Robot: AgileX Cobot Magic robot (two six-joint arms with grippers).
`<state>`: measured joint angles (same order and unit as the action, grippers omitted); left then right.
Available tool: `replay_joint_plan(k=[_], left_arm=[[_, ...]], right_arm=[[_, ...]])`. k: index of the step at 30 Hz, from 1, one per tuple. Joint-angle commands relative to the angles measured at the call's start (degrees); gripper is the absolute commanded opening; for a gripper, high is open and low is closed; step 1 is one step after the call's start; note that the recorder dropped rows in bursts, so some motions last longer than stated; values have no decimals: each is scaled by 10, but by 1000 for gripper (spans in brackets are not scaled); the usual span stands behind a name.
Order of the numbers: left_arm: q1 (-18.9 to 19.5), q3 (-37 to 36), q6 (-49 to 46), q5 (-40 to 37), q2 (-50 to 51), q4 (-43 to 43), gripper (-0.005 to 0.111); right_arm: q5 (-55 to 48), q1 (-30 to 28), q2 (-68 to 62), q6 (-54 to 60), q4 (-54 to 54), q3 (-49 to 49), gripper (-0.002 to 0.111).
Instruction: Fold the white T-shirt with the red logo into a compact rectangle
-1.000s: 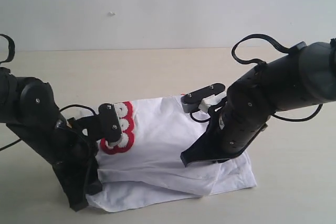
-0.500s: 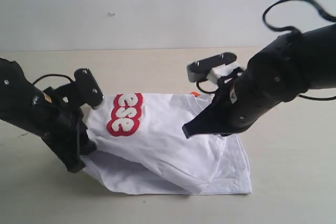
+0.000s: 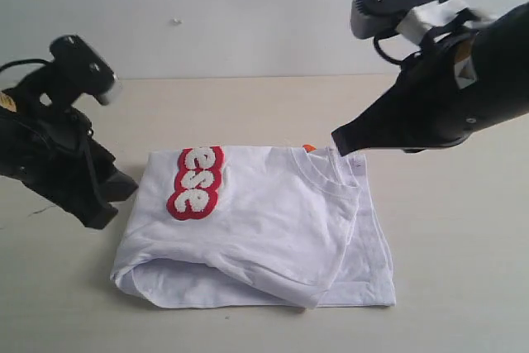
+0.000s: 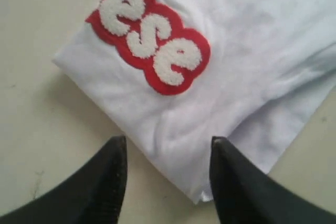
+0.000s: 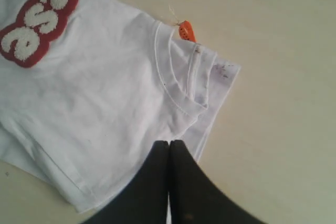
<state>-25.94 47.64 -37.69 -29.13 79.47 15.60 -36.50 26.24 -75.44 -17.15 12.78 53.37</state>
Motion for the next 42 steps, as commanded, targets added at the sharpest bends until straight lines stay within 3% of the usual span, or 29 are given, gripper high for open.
replay_joint_plan(k=[1, 5, 15, 27, 33, 42], left_arm=[[3, -4, 93, -19, -64, 5, 31], [3, -38, 101, -6, -130, 11, 0], [3, -171, 210, 106, -331, 18, 0], [3, -315, 278, 184, -519, 18, 0], [3, -347, 291, 238, -570, 17, 0], [3, -351, 291, 233, -578, 16, 0]], right_arm=[[-1, -3, 83, 0, 15, -27, 0], [24, -3, 156, 0, 26, -76, 0], [40, -3, 338, 1, 42, -180, 0], [63, -3, 459, 6, 41, -270, 0], [66, -3, 501, 6, 41, -297, 0], [63, -3, 522, -1, 38, -299, 0]])
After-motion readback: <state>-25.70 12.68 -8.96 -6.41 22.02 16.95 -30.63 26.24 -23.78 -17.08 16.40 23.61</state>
